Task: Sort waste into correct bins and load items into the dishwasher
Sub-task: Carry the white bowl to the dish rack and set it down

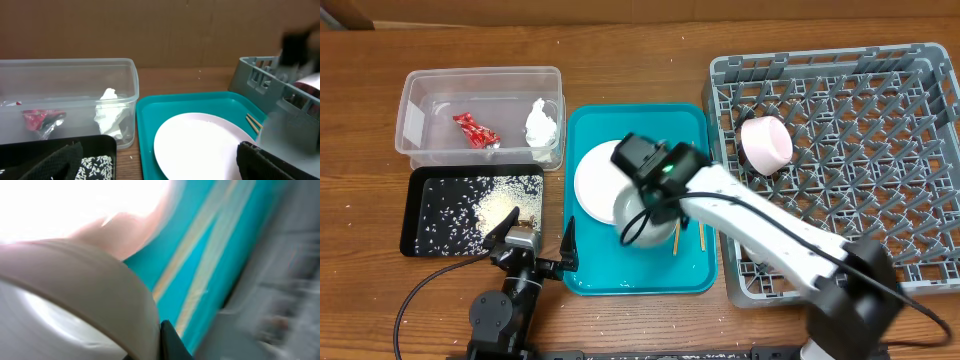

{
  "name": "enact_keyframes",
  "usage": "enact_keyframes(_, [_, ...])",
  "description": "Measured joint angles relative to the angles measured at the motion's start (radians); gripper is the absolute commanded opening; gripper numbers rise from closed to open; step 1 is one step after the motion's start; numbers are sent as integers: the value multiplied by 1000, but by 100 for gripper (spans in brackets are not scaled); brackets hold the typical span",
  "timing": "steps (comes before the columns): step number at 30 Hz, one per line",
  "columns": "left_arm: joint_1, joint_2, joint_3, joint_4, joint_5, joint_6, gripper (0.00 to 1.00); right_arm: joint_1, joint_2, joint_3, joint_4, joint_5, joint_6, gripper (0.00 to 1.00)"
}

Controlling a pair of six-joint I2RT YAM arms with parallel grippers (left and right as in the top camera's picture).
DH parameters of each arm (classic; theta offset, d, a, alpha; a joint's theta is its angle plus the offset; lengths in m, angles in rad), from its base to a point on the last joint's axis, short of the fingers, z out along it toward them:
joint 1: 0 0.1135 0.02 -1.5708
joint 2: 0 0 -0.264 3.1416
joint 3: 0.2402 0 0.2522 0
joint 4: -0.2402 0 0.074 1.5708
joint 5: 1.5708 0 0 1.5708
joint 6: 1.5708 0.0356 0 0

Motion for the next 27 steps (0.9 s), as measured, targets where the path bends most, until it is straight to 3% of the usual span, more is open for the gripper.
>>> enact_keyframes(6, [0, 0, 0, 0, 0, 0, 100, -194, -96, 19, -61, 394, 266, 4])
enact_keyframes(10, [0, 0, 0, 0, 0, 0, 100, -389, -96, 19, -49, 552, 359, 4])
enact_keyframes(19, [0, 0, 0, 0, 0, 0, 100, -720, -91, -22, -22, 727, 417, 4])
enact_keyframes(27, [0, 0, 0, 0, 0, 0, 100, -763, -6, -129, 51, 828, 408, 4])
